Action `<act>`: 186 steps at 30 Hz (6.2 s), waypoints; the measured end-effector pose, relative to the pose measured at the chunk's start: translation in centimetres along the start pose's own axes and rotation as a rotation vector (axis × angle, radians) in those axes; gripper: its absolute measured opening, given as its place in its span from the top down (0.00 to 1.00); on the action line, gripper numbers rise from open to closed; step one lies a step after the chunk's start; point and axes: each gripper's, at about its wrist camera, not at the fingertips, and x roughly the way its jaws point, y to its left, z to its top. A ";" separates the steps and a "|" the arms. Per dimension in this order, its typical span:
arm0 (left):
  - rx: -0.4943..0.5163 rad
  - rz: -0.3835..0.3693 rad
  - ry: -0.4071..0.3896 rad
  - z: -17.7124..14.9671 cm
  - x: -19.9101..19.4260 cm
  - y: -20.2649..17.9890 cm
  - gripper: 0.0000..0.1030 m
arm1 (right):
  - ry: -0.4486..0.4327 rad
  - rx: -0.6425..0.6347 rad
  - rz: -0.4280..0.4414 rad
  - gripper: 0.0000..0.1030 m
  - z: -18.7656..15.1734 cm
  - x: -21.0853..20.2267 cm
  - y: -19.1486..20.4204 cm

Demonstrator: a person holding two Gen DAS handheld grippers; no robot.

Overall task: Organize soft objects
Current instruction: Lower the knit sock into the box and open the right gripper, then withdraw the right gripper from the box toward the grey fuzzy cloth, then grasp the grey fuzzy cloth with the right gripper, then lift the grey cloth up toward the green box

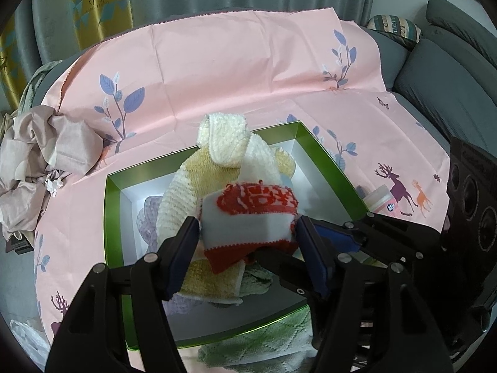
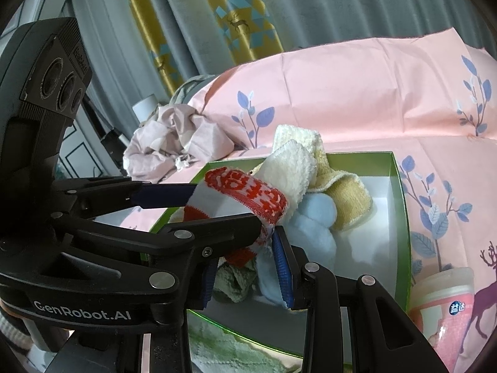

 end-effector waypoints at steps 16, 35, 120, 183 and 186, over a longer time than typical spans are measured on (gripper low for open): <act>-0.007 0.057 -0.006 -0.3 -0.8 0.5 0.22 | 0.007 0.002 -0.050 0.56 0.0 -0.5 -0.2; -0.103 0.110 -0.024 -1.6 -3.2 2.7 0.03 | -0.034 0.016 -0.177 0.25 0.1 -3.8 0.2; -0.372 -0.170 0.129 -15.6 -2.9 0.0 0.02 | 0.166 0.113 -0.206 0.25 -13.7 -8.1 0.9; -0.232 -0.189 -0.046 -16.1 -12.7 -2.8 0.87 | 0.020 -0.109 -0.039 0.87 -10.9 -11.7 10.4; -0.230 -0.184 -0.067 -16.0 -13.6 -2.8 0.87 | 0.002 -0.125 -0.034 0.87 -10.8 -12.5 11.2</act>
